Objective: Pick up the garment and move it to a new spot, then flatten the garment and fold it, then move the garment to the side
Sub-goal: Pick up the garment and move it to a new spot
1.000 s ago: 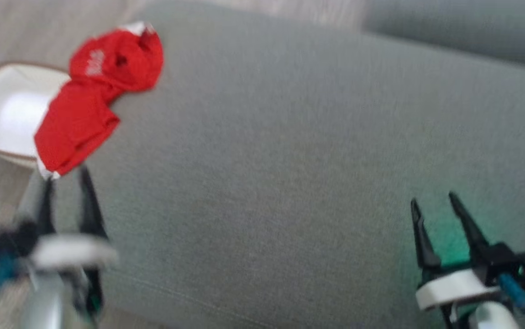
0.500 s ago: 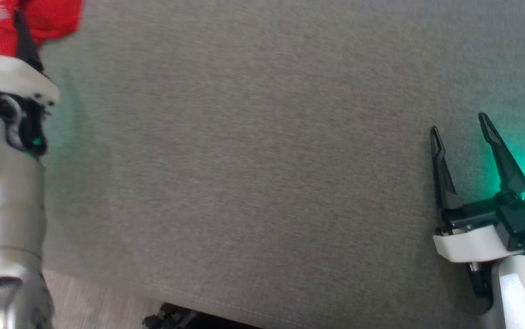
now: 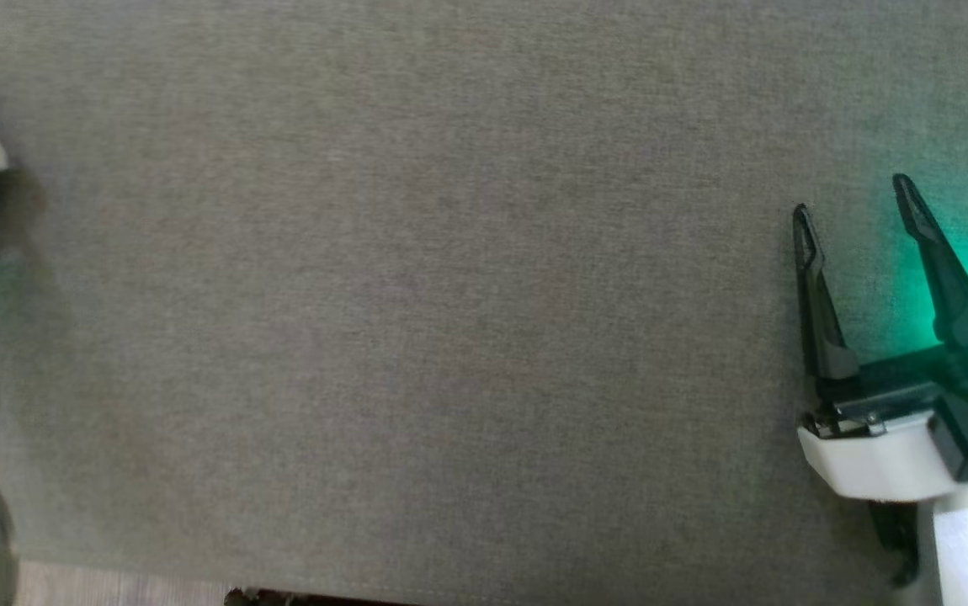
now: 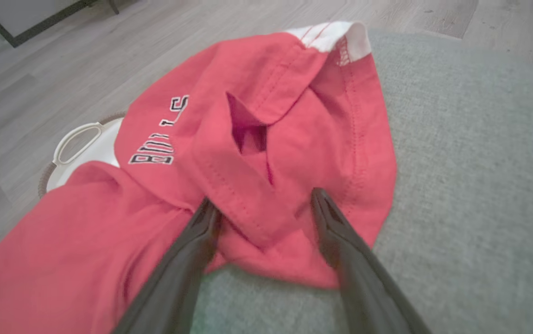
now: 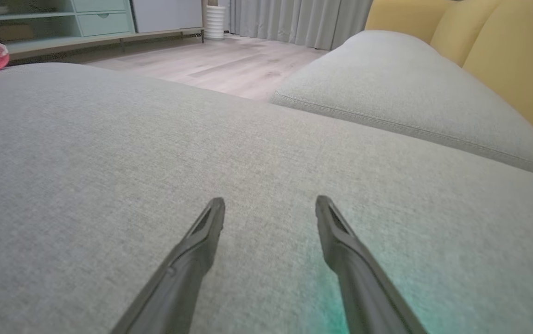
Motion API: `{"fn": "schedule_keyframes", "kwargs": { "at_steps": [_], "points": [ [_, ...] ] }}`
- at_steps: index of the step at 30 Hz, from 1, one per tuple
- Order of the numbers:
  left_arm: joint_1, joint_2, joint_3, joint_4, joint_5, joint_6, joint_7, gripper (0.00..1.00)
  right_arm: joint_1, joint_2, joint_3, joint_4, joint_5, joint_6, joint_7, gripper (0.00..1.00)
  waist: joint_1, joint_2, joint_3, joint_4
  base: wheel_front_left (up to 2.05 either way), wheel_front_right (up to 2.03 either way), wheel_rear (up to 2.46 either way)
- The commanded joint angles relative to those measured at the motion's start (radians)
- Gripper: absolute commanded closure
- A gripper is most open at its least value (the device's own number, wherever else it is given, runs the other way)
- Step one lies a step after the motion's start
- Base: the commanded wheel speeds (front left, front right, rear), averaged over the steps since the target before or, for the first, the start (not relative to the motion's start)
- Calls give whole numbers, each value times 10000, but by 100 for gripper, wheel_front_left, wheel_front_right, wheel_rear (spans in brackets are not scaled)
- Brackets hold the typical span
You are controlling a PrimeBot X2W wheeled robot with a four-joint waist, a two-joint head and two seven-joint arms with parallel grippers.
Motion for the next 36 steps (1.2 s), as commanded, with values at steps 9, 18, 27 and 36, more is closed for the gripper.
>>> {"fn": "schedule_keyframes", "kwargs": {
  "at_steps": [9,18,27,36],
  "points": [
    [-281,700,-34,297,-141,-360,-96,100,543,136,70,-221,37,65,99,0,0,0,114,-241,0,0,0],
    [-490,706,-524,-195,-91,-1208,-1535,100,270,303,243,1157,533,65,-549,0,0,0,-1589,-315,0,0,0],
    [590,-697,-2953,-3402,-1356,-1309,-525,100,355,337,386,2484,1624,65,-976,0,0,0,-3666,-460,0,0,0],
    [3814,-310,-5254,-11250,-4674,-1250,2755,100,370,339,473,2810,2450,65,-1048,0,0,0,-4816,-1227,0,0,0]
  ]
}}
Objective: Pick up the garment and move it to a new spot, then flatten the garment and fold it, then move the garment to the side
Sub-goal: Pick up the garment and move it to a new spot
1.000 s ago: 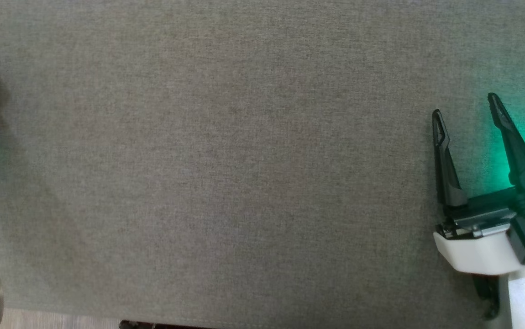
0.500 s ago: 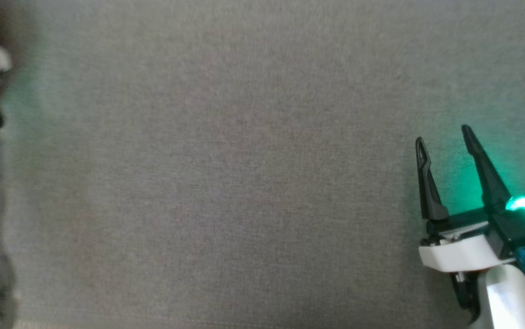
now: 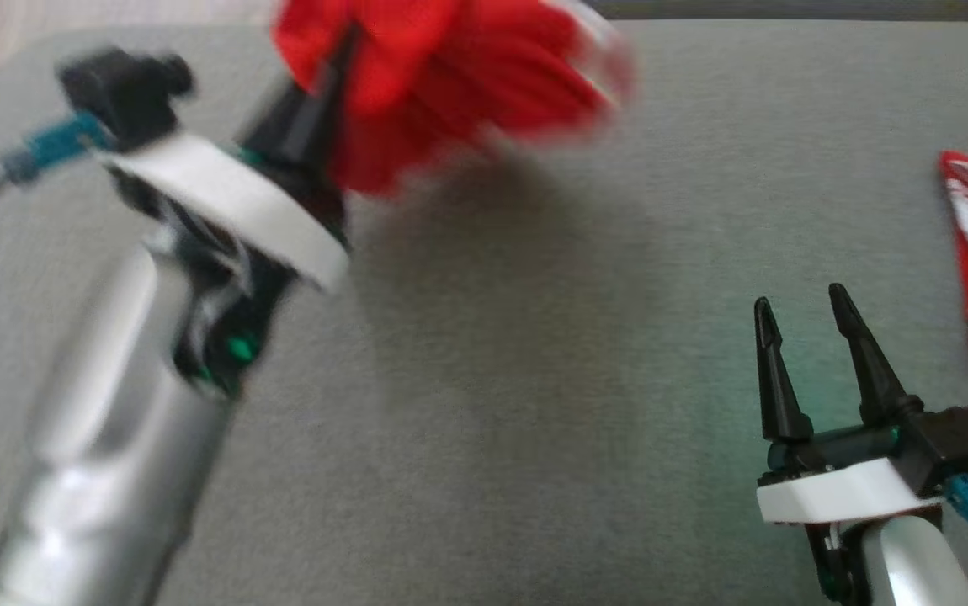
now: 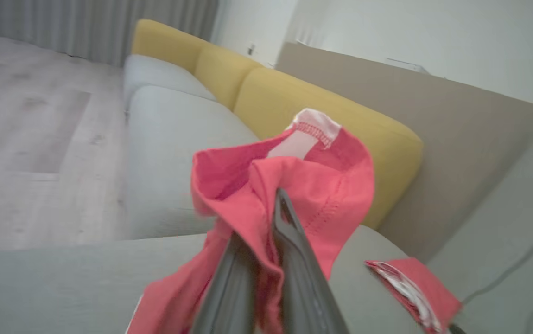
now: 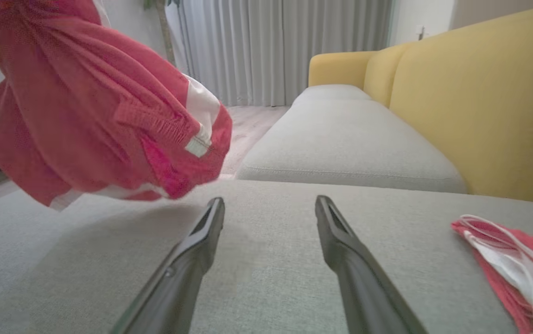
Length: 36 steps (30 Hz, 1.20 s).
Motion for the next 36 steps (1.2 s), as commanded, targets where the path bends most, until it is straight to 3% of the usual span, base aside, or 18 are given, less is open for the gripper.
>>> {"fn": "schedule_keyframes", "kwargs": {
  "at_steps": [1,5,9,13,18,19,20,21,25,26,32,36],
  "points": [
    [-70,368,200,-849,-91,145,258,100,-91,-12,250,-317,106,67,-107,0,5,-1,-281,-484,0,0,0],
    [1351,314,-385,-3004,-578,673,1124,100,-87,-12,289,-368,388,67,-108,0,5,-1,-284,-1011,0,0,0],
    [2765,366,-1069,-3954,-560,1163,1469,100,-25,-11,215,-379,631,67,-109,0,5,-1,-205,-1472,0,0,0],
    [3661,295,-1585,-3603,-66,1498,1175,100,53,-11,177,-368,775,67,-109,0,5,-1,-145,-1736,0,0,0],
    [3787,117,-1587,-1620,956,1963,67,100,1,-11,229,-313,842,67,-110,0,5,-1,-149,-1911,0,0,0],
    [3784,97,-1525,-1117,1102,2070,-164,78,-17,-11,234,-294,843,67,-110,0,5,-1,-166,-1934,0,0,0],
    [3796,65,-1454,-643,1144,2118,-361,29,-35,-11,225,-278,844,67,-110,0,5,-1,-180,-1952,0,0,0],
    [3790,69,-1380,-214,1201,2140,-568,0,-49,-11,218,-259,845,67,-110,0,5,-1,-205,-1969,0,0,0],
    [3828,128,-1126,833,1448,2052,-1650,0,2,-11,126,-155,727,67,-110,0,5,-1,-410,-1926,0,0,0],
    [3960,176,-969,1013,1558,1993,-2347,0,68,-11,43,-97,617,67,-110,0,5,-1,-567,-1864,0,0,0],
    [4797,230,-553,1087,1958,2091,-4507,0,254,-11,-293,30,338,67,-110,0,5,-1,-1100,-1601,0,0,0],
    [5788,121,-244,1005,2513,2325,-5056,0,510,-11,-675,144,159,67,-110,0,5,-1,-1554,-1268,0,0,0]
  ]
}}
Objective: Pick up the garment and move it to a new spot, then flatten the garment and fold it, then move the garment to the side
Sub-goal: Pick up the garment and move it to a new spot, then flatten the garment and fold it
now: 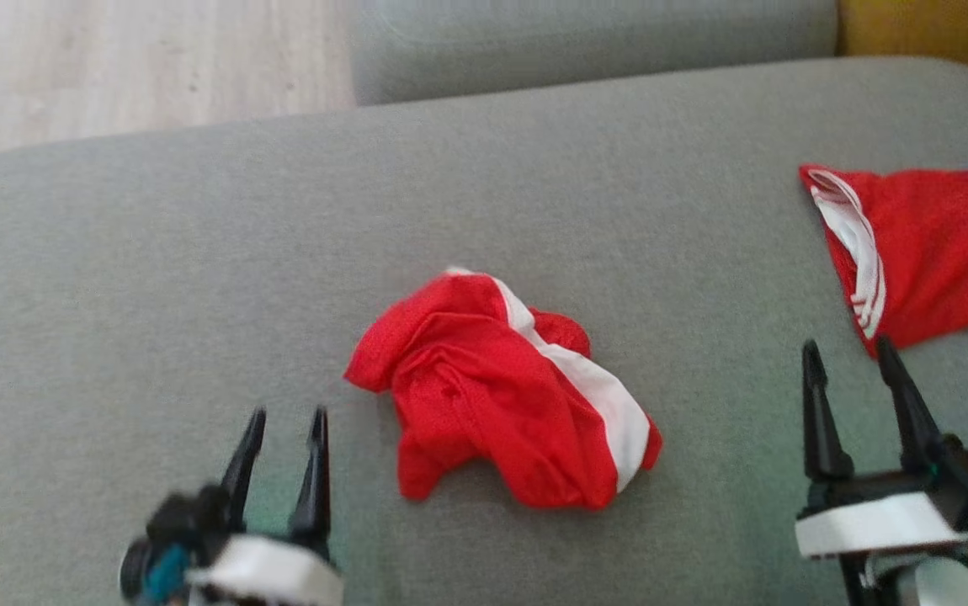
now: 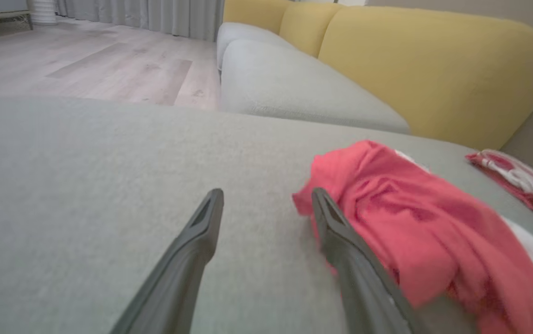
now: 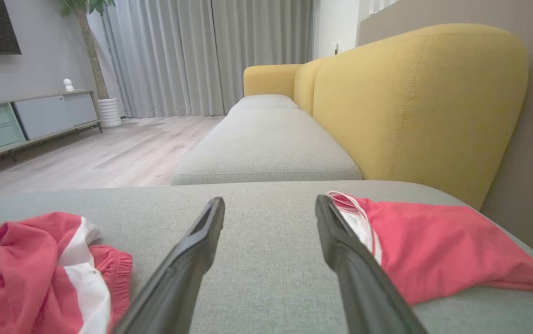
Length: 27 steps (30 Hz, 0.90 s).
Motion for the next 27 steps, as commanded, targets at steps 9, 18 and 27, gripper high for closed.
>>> {"fn": "schedule_keyframes", "kwargs": {
  "at_steps": [9,18,27],
  "points": [
    [1694,-934,2447,-1561,2285,-152,-133,0,482,-38,-301,356,-404,67,-110,0,1,0,-824,998,0,0,0],
    [2473,-1769,4000,-1258,3469,-1404,-134,0,725,-37,-106,1085,-255,67,-110,0,1,0,-1024,1133,0,0,0],
    [2410,-2046,4563,-909,3983,-1959,-135,0,657,-37,53,1424,-82,67,-110,0,1,0,-992,1071,0,0,0]
  ]
}}
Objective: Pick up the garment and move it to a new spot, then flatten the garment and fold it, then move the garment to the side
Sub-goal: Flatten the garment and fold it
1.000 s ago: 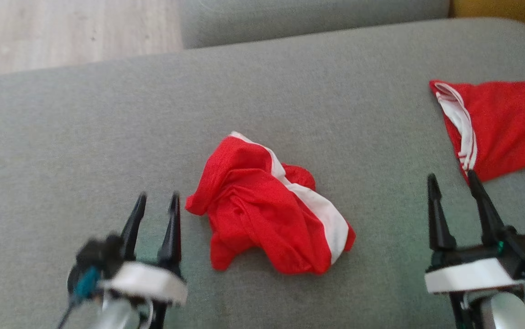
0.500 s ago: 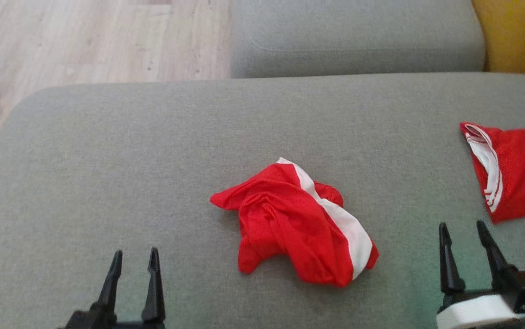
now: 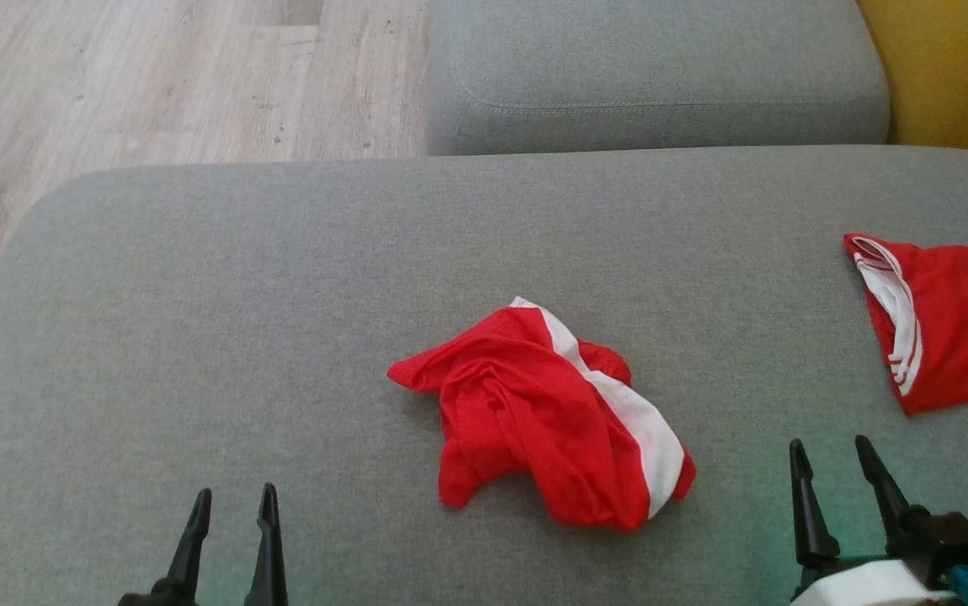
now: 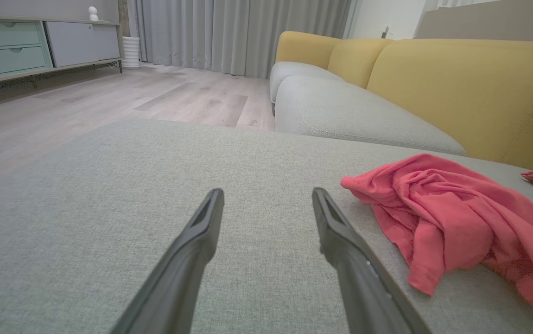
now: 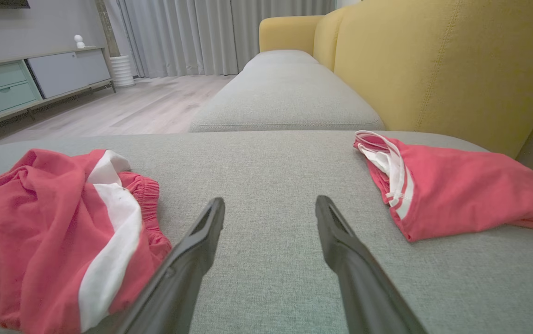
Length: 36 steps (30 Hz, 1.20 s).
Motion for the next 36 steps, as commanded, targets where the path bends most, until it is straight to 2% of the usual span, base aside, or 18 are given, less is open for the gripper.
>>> {"fn": "schedule_keyframes", "kwargs": {
  "at_steps": [1,13,20,25,29,33,36],
  "points": [
    [-389,-79,413,-224,90,-69,-110,0,-270,-70,271,-267,60,67,-110,0,0,0,17,-15,0,0,0],
    [-516,-120,437,-180,106,-217,-110,0,-356,-70,369,-208,258,67,-110,0,0,0,70,-70,0,0,0],
    [-630,-122,283,-180,78,-231,-110,0,-1613,-70,1564,431,734,67,52,0,0,0,224,34,0,0,0],
    [-920,-122,-24,-160,-33,-242,-110,0,-3495,-80,2767,1008,1270,67,1904,0,0,0,594,445,0,0,0],
    [-1250,-123,-371,-134,-209,-246,-110,0,-4996,-219,3271,1614,2318,67,4132,0,0,0,1110,956,0,0,0],
    [-1580,-123,-861,-40,-436,-230,-110,0,-6136,-272,2835,2345,3409,67,6188,0,0,0,1561,1637,0,0,0],
    [-1713,-123,-1138,52,-607,-160,-110,0,-6710,-365,2416,2812,3827,67,7013,0,0,0,1761,2094,0,0,0]
  ]
}}
